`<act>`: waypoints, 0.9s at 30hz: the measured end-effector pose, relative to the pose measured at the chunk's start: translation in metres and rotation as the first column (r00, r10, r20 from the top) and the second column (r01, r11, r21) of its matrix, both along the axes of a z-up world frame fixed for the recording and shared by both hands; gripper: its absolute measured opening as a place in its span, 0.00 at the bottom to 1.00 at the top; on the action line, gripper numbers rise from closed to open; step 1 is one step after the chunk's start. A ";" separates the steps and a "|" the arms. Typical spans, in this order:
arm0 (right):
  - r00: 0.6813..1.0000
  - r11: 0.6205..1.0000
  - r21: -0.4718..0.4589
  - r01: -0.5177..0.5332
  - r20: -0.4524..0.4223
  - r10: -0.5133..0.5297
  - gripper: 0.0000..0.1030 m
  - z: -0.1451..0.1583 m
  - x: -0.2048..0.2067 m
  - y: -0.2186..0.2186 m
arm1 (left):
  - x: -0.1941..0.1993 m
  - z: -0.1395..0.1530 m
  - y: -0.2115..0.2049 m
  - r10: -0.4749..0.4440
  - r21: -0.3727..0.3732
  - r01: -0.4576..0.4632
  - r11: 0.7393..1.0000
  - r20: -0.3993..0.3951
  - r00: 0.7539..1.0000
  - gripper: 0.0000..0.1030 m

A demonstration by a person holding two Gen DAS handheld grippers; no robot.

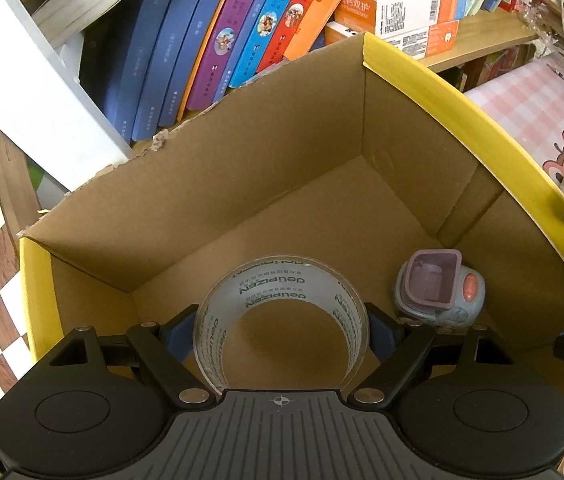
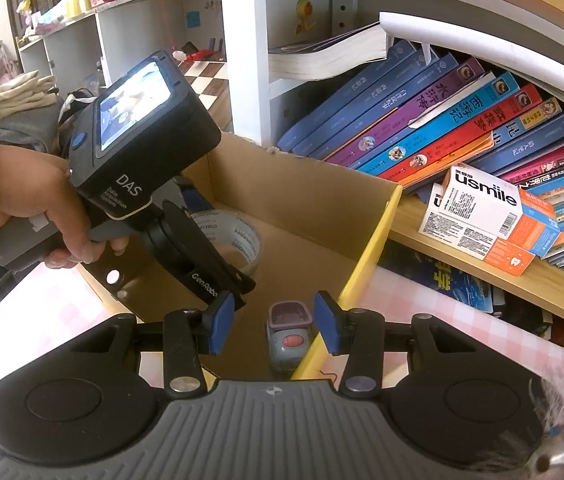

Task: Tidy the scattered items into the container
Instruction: 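Lower the held tape roll into the yellow box and open the left gripper, then lift both tools out of the box and back over the mat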

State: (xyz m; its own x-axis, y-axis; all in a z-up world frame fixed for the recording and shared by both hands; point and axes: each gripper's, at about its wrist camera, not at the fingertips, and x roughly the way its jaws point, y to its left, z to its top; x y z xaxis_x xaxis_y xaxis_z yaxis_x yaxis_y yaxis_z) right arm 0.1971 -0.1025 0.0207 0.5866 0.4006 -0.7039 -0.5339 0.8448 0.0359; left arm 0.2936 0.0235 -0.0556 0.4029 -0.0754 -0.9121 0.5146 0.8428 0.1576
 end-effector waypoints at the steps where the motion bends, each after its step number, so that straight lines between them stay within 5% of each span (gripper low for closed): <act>1: 1.000 1.000 0.000 -0.003 0.000 0.003 0.42 0.000 0.000 -0.001 | 0.000 0.000 0.000 0.001 0.003 -0.001 1.000 0.000 1.000 0.83; 11: 1.000 1.000 -0.004 -0.002 -0.003 0.002 0.42 0.001 -0.001 -0.001 | -0.003 -0.005 -0.003 -0.020 0.070 0.020 0.997 0.003 1.000 0.87; 27: 0.999 1.000 -0.004 0.009 0.034 -0.009 0.45 0.016 -0.012 0.001 | -0.022 0.032 0.005 -0.005 0.033 0.002 0.999 0.110 0.994 0.91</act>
State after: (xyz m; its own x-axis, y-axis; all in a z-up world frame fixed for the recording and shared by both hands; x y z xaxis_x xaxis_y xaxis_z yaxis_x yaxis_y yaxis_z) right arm 0.1848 -0.1018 0.0370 0.6138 0.3923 -0.6852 -0.5269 0.8498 0.0145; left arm 0.2715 0.0287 -0.0238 0.5008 -0.0474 -0.8643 0.4955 0.8344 0.2413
